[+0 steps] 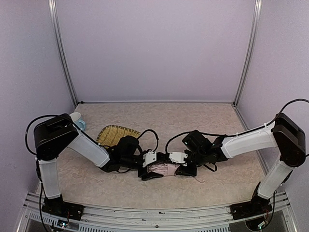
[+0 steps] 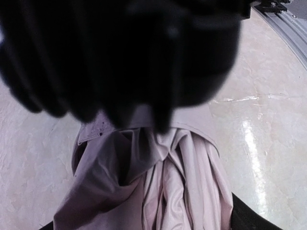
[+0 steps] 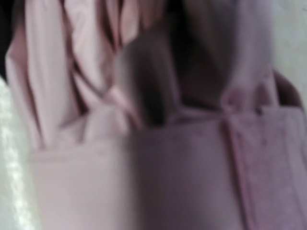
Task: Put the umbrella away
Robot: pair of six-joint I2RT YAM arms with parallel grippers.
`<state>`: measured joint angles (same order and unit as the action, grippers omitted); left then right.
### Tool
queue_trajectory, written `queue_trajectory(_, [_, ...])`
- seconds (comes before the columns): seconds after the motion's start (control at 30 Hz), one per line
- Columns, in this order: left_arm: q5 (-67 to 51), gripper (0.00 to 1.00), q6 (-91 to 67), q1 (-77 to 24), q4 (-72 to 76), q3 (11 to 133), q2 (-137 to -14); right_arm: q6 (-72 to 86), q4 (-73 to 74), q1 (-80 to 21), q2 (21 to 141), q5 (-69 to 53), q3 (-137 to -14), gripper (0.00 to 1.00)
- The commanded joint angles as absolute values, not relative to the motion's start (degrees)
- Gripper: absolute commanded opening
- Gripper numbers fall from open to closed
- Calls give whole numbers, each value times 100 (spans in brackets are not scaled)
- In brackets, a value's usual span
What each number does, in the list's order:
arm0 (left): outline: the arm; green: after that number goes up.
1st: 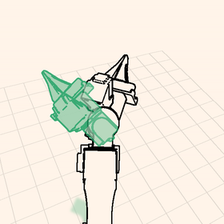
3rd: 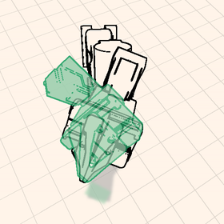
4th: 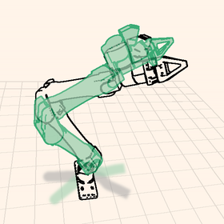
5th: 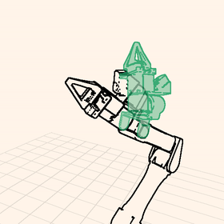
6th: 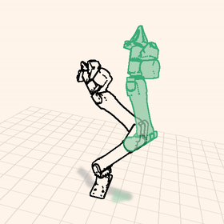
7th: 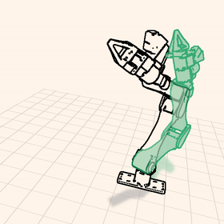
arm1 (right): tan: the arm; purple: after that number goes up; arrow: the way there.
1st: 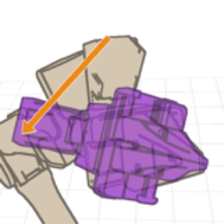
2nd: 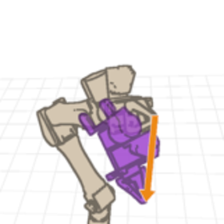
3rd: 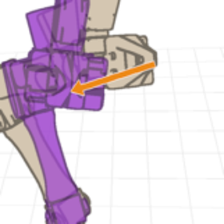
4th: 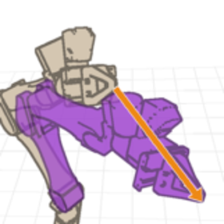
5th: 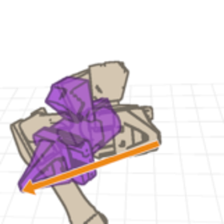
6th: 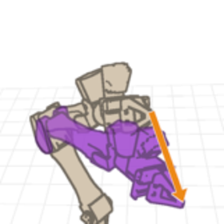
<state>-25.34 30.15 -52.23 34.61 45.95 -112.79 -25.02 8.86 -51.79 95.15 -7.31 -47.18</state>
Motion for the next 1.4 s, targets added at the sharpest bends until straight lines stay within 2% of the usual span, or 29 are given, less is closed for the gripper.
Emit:
queue_trajectory(0.0, [-2952,69,2856,-5181,3563,4557,-11562,-2521,882,-5168,9431,-921,-4476,19])
queue_trajectory(0.13, [-3407,43,2507,-5107,4302,4444,-11672,-2531,756,-5165,9343,-988,-4408,19])
queue_trajectory(0.23, [-3620,12,2466,-5106,4548,4439,-11744,-2571,613,-5168,9253,-1091,-4298,20])
queue_trajectory(0.3, [-3596,9,2397,-5076,4752,4383,-11767,-2584,607,-5160,9233,-1089,-4273,20])
queue_trajectory(0.37, [-3674,15,2269,-5011,5090,4262,-11761,-2593,631,-5165,9210,-1024,-4255,20])
queue_trajectory(0.4, [-3723,32,2180,-4969,5326,4178,-11752,-2605,625,-5167,9190,-994,-4223,20])
queue_trajectory(0.43, [-3738,42,2103,-4940,5565,4096,-11756,-2633,592,-5168,9167,-967,-4186,20])
queue_trajectory(0.47, [-3753,60,2083,-4896,5813,4017,-11778,-2675,553,-5165,9163,-955,-4137,20])
queue_trajectory(0.5, [-3739,74,2074,-4881,6069,3956,-11835,-2711,512,-5171,9159,-950,-4110,20])
queue_trajectory(0.57, [-3709,92,2011,-4869,6572,3935,-12010,-2768,441,-5172,9190,-992,-4079,20])
queue_trajectory(0.6, [-3719,98,1938,-4869,6782,3968,-12118,-2781,411,-5176,9197,-1001,-4066,20])
queue_trajectory(0.8, [-3918,99,1659,-4871,7881,4201,-12768,-2808,328,-5169,9225,-1042,-3989,19])
queue_trajectory(1.13, [-4446,97,1655,-4768,7661,4718,-13129,-2912,348,-5168,9461,-1062,-4162,19])
queue_trajectory(1.27, [-4691,66,1673,-4725,7372,4671,-13119,-2944,427,-5150,9586,-1027,-4287,19])
queue_trajectory(1.37, [-4820,61,1911,-4695,6833,4676,-13056,-2953,405,-5122,9615,-1042,-4306,19])
